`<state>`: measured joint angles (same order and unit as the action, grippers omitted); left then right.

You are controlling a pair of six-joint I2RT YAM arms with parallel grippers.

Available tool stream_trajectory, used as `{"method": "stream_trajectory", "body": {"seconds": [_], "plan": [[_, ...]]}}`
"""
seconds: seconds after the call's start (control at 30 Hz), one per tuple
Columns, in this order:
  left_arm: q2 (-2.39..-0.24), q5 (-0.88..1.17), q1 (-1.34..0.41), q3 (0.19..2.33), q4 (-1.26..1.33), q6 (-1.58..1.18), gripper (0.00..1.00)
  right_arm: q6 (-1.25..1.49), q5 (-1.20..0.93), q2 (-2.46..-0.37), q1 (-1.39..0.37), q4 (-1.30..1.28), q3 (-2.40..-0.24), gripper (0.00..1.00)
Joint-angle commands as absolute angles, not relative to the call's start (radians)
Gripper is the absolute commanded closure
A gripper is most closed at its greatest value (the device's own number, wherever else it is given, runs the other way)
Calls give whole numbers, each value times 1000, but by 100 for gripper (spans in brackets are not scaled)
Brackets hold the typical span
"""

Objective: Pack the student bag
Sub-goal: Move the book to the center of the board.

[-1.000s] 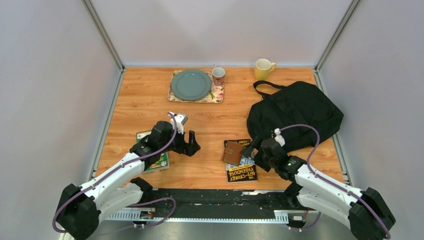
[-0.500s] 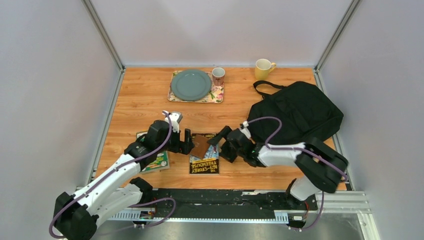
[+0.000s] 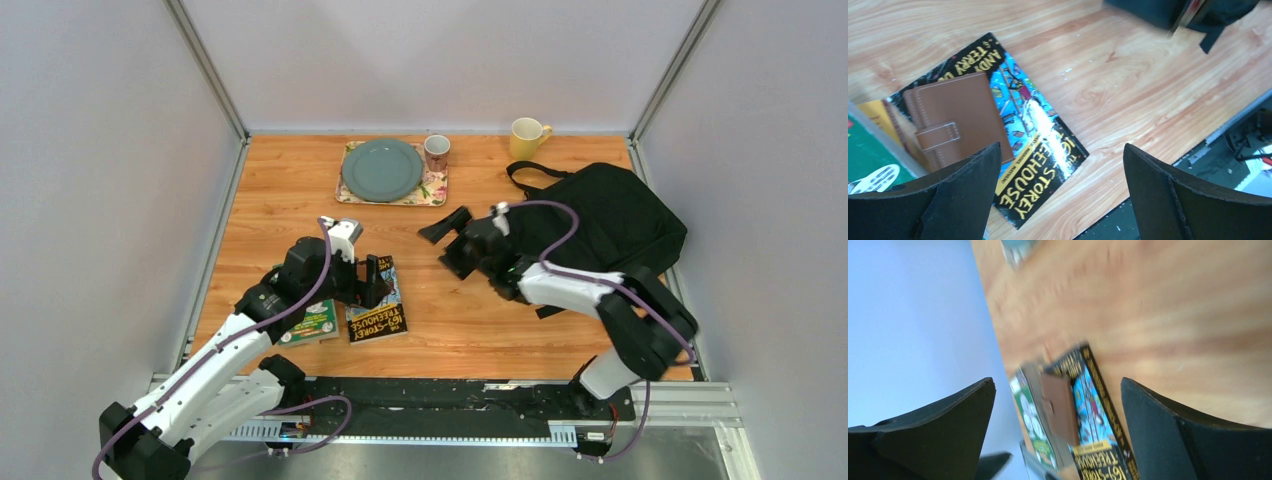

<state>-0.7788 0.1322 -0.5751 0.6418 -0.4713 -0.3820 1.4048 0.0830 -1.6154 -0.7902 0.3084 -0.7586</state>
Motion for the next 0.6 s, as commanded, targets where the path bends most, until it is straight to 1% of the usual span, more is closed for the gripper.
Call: {"method": "stream_trajectory", "body": {"seconds": [0.0, 0.07, 0.1, 0.17, 0.23, 0.3, 0.33, 0.43, 0.57], "plan": [[-827, 227, -618, 626, -347, -408, 2, 1110, 253, -1361, -666, 40, -799, 0], [-885, 186, -662, 623, -307, -423, 2, 998, 291, -1306, -644, -64, -825, 0], [-908, 175, -714, 624, -263, -429, 2, 958, 304, -1255, -643, -83, -840, 0], [-978, 120, -758, 635, -229, -452, 2, 895, 394, -1206, -638, -203, -867, 0], [-1023, 98, -810, 640, -161, -462, 2, 859, 475, -1132, -627, -257, -868, 0], [-1103, 109, -834, 643, -79, -472, 2, 859, 473, -1070, -569, -324, -856, 0], [-1136, 112, -856, 655, -80, -476, 2, 868, 447, -1052, -517, -339, -836, 0], [-1294, 126, -868, 683, -19, -506, 2, 900, 393, -990, -451, -377, -792, 0], [-1393, 112, -867, 670, 24, -564, 3, 925, 394, -931, -426, -411, -747, 0]]}}
